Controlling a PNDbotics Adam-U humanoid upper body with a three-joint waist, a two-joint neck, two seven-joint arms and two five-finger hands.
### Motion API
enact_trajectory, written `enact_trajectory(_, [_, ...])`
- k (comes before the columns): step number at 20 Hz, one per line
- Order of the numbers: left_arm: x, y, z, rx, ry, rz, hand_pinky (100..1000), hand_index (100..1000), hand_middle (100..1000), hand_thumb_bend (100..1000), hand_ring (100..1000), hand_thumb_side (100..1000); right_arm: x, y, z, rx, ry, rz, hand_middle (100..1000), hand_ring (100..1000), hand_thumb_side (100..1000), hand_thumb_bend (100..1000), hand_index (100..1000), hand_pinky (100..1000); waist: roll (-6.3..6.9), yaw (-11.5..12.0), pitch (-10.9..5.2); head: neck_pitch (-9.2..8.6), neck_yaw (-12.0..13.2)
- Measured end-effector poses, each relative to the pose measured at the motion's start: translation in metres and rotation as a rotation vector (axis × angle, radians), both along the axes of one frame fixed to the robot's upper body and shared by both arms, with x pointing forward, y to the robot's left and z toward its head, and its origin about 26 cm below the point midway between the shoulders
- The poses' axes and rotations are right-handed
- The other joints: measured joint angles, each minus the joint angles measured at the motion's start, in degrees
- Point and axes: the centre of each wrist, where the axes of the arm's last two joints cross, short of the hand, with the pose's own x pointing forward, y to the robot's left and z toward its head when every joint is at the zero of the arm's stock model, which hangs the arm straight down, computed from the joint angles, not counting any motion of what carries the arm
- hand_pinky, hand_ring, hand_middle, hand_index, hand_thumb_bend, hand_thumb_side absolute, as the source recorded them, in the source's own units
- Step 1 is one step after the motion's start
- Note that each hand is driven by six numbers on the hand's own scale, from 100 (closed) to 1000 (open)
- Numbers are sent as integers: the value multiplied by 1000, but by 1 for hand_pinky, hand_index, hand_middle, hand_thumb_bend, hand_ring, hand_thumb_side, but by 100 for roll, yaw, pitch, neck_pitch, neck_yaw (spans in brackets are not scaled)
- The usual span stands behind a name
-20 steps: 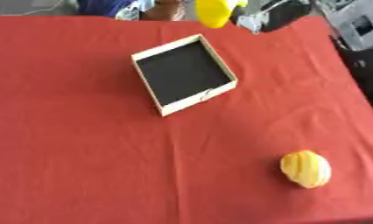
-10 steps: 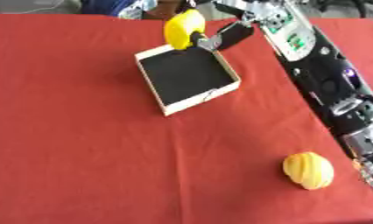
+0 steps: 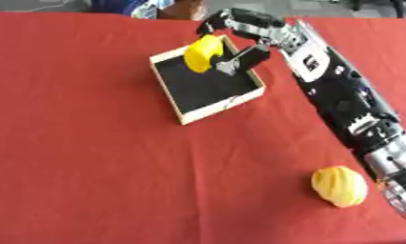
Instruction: Pick up objects on the table and place them in the box.
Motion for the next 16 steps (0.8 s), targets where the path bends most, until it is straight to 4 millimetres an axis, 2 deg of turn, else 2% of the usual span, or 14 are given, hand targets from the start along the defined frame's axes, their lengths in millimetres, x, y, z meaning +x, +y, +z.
enact_trajectory(1, [0, 0, 0, 0, 1, -1, 900, 885, 811, 161, 774, 752, 0, 0, -1, -5, -1, -1, 800, 1000, 181, 100, 909, 885, 2, -1, 1, 0, 0])
enact_trajectory(5, [0, 0, 0, -1, 1, -6, 900, 885, 811, 161, 771, 753, 1, 1, -1, -38, -21, -12, 886, 1000, 149, 100, 969, 932, 1, -3, 3, 0, 1])
enact_trajectory(11, [0, -1, 1, 1, 2, -9, 900, 885, 811, 162, 770, 753, 0, -1, 2, -129, -79, -38, 891, 1000, 134, 100, 985, 960, 1, -10, 3, 0, 15])
enact_trajectory(16, [1, -1, 1, 0, 0, -11, 901, 885, 812, 162, 769, 753, 0, -1, 2, -159, -115, -34, 882, 1000, 114, 100, 977, 950, 1, -30, 3, 0, 26])
